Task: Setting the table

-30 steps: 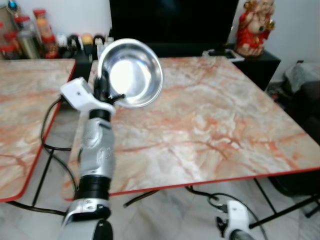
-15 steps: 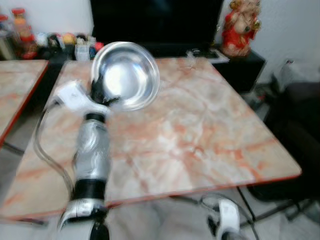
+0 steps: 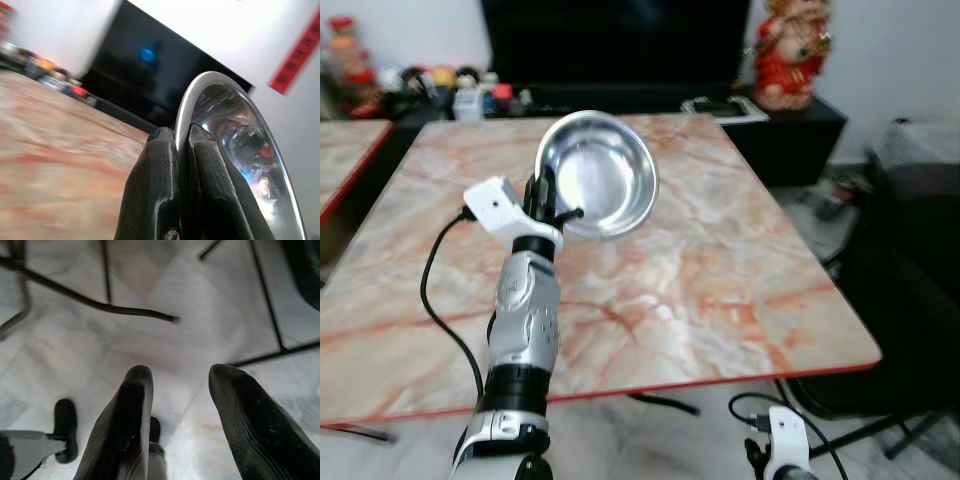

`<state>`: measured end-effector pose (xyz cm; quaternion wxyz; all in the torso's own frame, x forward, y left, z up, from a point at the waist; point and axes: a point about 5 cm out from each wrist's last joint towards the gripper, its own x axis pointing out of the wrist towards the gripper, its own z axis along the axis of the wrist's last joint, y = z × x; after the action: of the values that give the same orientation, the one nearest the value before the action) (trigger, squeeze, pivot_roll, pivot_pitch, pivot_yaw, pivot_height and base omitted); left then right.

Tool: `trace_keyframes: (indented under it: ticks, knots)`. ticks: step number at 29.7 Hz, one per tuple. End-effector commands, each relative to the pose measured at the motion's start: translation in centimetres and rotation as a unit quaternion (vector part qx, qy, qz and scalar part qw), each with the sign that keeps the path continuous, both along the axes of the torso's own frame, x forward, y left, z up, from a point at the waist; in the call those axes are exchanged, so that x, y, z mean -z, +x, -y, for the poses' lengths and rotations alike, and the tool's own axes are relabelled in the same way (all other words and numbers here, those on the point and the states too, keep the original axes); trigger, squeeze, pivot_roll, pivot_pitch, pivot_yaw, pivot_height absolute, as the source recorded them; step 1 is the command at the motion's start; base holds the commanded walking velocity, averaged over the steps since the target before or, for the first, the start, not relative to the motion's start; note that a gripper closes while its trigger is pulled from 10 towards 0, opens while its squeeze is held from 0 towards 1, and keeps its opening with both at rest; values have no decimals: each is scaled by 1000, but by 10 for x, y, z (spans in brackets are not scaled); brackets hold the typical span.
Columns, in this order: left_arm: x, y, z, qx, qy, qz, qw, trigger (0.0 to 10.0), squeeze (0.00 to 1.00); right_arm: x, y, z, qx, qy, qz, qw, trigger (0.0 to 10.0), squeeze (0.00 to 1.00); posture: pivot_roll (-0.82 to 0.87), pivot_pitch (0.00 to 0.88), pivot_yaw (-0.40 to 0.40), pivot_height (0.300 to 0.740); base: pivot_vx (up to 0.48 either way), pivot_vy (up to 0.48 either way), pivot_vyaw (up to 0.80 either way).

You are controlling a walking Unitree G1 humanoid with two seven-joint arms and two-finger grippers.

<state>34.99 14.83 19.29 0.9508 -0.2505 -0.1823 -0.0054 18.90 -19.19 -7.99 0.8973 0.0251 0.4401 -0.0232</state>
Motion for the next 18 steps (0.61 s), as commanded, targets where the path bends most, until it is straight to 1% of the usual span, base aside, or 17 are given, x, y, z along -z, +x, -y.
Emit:
trace_keyframes:
  ticks: [1, 5, 8, 9, 11, 12, 13, 15, 16, 18]
  knots:
    - [-4, 0, 1, 0, 0, 4, 1000, 10000, 0, -1, 1, -1, -2, 0, 4, 1000, 10000, 0, 4, 0, -38, 740, 0, 0, 712]
    - [-1, 1, 4, 12, 2, -6, 1000, 10000, 0, 0, 1, -1, 3, 3, 3, 1000, 10000, 0, 4, 0, -38, 740, 0, 0, 675]
    - [8, 3, 11, 48, -9, -28, 998, 10000, 0, 0, 0, -1, 7, 5, 1, 1000, 10000, 0, 2, 0, -34, 740, 0, 0, 0]
    - [15, 4, 16, 74, -15, -43, 996, 10000, 0, 1, -1, -1, 9, 4, -2, 1000, 10000, 0, 4, 0, -33, 740, 0, 0, 0]
    - [23, 5, 22, 99, -17, -62, 993, 10000, 0, 1, -1, -2, 10, 3, -3, 1000, 10000, 0, 5, 0, -30, 740, 0, 0, 0]
    - [27, 4, 25, 112, -17, -72, 991, 10000, 0, 1, -1, -2, 10, 3, -4, 1000, 10000, 0, 5, 0, -30, 740, 0, 0, 0]
    - [35, 4, 32, 142, -19, -93, 985, 10000, 0, 1, -1, -2, 10, 2, -4, 1000, 10000, 0, 5, 0, -30, 740, 0, 0, 0]
    - [44, 2, 40, 169, -3, -114, 979, 10000, 0, 1, -1, -2, 12, 1, -5, 1000, 10000, 0, 5, 0, -27, 740, 0, 0, 0]
    - [53, 0, 45, 183, 16, -132, 974, 10000, 0, 1, -1, -3, 12, 1, -6, 1000, 10000, 0, 5, 0, -27, 740, 0, 0, 0]
    - [61, -1, 46, 178, 25, -159, 971, 10000, 0, 1, -1, -3, 12, 1, -6, 1000, 10000, 0, 1, 0, -22, 740, 0, 0, 0]
